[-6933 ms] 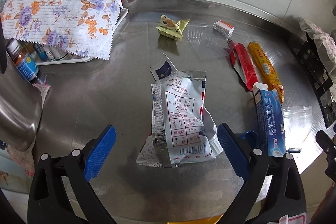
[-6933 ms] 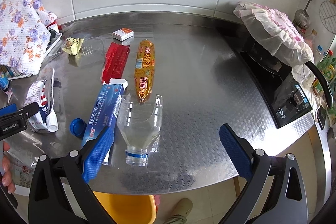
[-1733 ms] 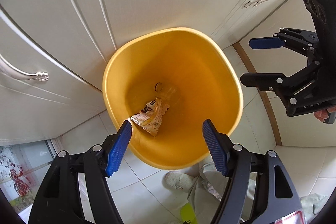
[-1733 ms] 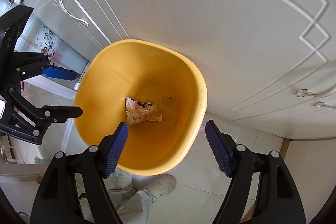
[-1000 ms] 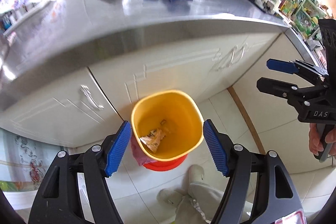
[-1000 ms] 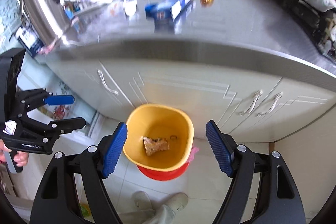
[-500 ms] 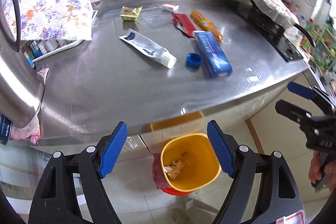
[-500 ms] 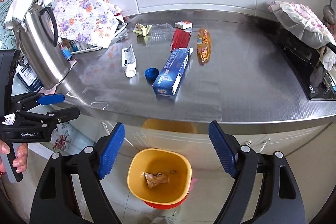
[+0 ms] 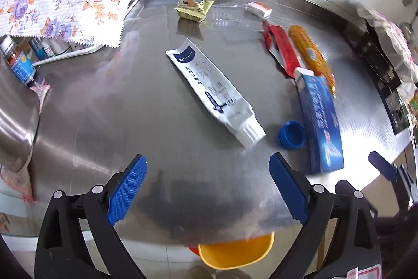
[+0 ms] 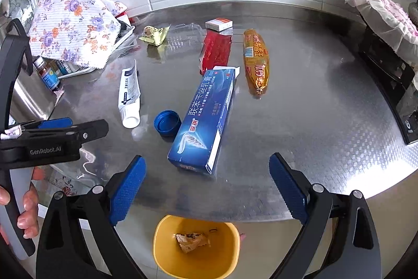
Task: Collect trash
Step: 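Grasp the white toothpaste tube with the left tool while the right tool grasps the blue box, then carry the tube and box down over the yellow bin and open both tools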
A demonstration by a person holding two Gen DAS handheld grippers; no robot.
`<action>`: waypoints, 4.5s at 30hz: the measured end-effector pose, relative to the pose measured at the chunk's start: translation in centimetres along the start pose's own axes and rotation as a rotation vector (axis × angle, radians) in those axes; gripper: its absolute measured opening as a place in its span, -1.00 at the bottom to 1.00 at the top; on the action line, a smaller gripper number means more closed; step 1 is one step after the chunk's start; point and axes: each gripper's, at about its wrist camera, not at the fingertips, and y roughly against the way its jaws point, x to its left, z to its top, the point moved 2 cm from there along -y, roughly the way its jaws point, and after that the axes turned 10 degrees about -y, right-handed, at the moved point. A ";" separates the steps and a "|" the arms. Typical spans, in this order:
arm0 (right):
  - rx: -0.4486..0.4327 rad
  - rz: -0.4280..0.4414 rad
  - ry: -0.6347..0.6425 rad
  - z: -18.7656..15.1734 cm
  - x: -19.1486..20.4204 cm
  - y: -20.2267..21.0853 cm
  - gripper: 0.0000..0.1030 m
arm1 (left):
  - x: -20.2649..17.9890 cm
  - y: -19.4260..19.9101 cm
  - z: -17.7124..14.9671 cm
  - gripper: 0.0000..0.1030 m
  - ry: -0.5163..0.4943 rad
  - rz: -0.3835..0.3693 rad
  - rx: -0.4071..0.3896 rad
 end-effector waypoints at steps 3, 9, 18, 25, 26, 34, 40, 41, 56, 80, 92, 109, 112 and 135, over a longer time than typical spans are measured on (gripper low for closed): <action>0.001 -0.017 0.022 0.3 0.4 -1.4 0.84 | 0.3 -1.5 1.2 0.83 0.011 0.012 0.014; 0.012 -0.009 0.037 1.1 0.6 -3.0 0.84 | 1.0 -3.9 2.9 0.88 0.077 -0.038 0.031; 0.029 -0.006 0.010 1.9 -0.1 -4.5 0.84 | 0.7 -5.5 4.8 0.80 0.081 -0.003 0.025; 0.030 -0.020 0.022 2.1 0.3 -5.4 0.84 | 1.0 -5.6 5.5 0.12 0.010 0.075 0.008; 0.029 -0.024 0.025 2.1 0.4 -5.5 0.84 | 1.1 -5.5 5.6 -0.08 0.008 0.073 0.007; 0.006 -0.053 0.065 1.9 1.0 -5.8 0.49 | 1.8 -5.1 5.6 -0.65 0.021 0.004 0.000; -0.002 -0.047 0.074 1.9 1.0 -5.2 -0.17 | 1.9 -4.8 5.1 -0.75 0.018 -0.040 -0.005; -0.002 -0.049 0.075 1.8 1.0 -5.1 -0.18 | 1.9 -4.7 5.0 -0.76 0.017 -0.046 -0.005; -0.042 -0.029 0.066 2.0 0.6 -2.1 -0.20 | 2.4 -2.6 3.6 -0.82 0.006 -0.081 -0.025; -0.083 -0.048 0.071 -4.7 1.1 6.7 -0.20 | -1.3 6.6 -5.3 -0.82 -0.137 -0.085 -0.089; -0.036 -0.019 0.061 -11.0 -0.2 10.5 -0.19 | -3.1 8.4 -12.8 -0.82 -0.201 -0.130 -0.052; 0.126 0.020 0.092 -18.2 -2.1 10.2 -0.19 | -5.7 5.7 -19.9 -0.82 -0.241 -0.187 0.070; 0.159 0.025 0.098 -19.2 -2.6 9.4 -0.19 | -6.1 4.8 -20.6 -0.82 -0.240 -0.194 0.096; 0.580 0.088 0.182 -24.4 -6.6 -5.6 -0.19 | -8.5 -10.1 -26.1 -0.82 -0.370 -0.225 0.445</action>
